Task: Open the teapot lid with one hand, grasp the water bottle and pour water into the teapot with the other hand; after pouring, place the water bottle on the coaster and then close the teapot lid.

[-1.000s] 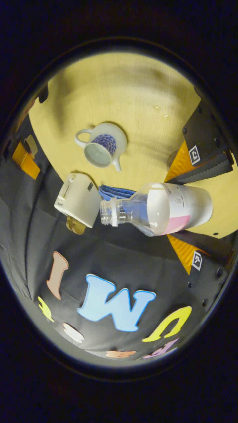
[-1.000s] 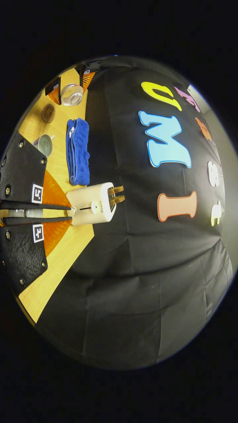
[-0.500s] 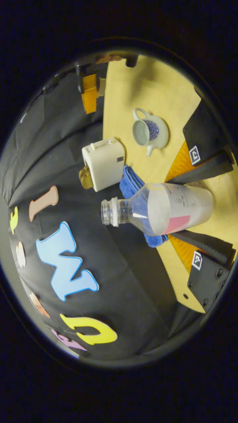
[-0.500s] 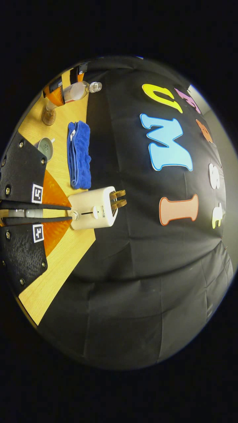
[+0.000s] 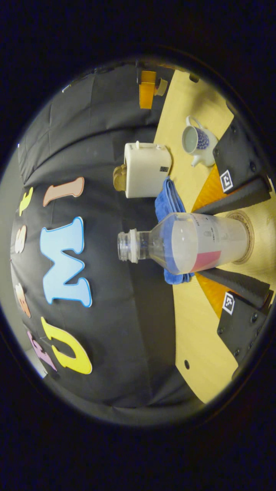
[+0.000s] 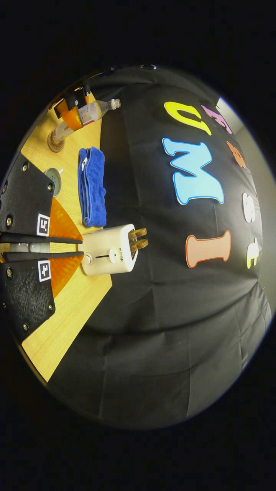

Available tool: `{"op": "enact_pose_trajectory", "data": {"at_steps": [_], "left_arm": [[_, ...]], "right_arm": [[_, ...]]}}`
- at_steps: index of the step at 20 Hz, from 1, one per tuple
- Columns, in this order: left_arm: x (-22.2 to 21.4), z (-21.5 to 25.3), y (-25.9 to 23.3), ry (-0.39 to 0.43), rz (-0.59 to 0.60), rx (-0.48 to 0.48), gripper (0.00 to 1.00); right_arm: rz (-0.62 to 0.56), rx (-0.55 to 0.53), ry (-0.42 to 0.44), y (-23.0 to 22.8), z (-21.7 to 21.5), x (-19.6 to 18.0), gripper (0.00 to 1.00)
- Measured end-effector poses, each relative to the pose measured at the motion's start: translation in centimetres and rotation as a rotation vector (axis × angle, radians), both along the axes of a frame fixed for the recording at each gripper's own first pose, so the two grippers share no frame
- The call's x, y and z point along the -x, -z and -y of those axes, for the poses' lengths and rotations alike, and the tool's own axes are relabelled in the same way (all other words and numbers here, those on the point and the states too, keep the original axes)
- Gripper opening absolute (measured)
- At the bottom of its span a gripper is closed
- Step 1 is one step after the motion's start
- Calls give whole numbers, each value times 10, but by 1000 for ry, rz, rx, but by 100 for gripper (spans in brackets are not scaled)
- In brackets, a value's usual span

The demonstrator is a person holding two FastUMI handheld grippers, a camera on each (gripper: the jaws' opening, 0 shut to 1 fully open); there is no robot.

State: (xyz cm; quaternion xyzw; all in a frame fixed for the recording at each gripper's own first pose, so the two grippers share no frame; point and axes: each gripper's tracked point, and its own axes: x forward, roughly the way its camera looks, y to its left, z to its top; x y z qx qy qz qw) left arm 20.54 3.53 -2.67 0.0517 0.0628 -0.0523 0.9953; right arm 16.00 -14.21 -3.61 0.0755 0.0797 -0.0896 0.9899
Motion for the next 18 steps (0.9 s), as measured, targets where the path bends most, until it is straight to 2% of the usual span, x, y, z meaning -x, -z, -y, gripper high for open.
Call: {"op": "enact_pose_trajectory", "data": {"at_steps": [9,12,17,18], "left_arm": [[-10,-1,2,-11,21,2,85],[-10,-1,1,-5,28,15,88],[-11,-1,2,-5,31,28,100],[-10,-3,0,-10,33,28,100]], "right_arm": [[-3,-11,-26,3,-9,-4,9],[-6,-9,-25,5,-8,-4,9],[0,3,-31,3,-12,-5,8],[1,1,-38,3,-14,-5,8]]}}
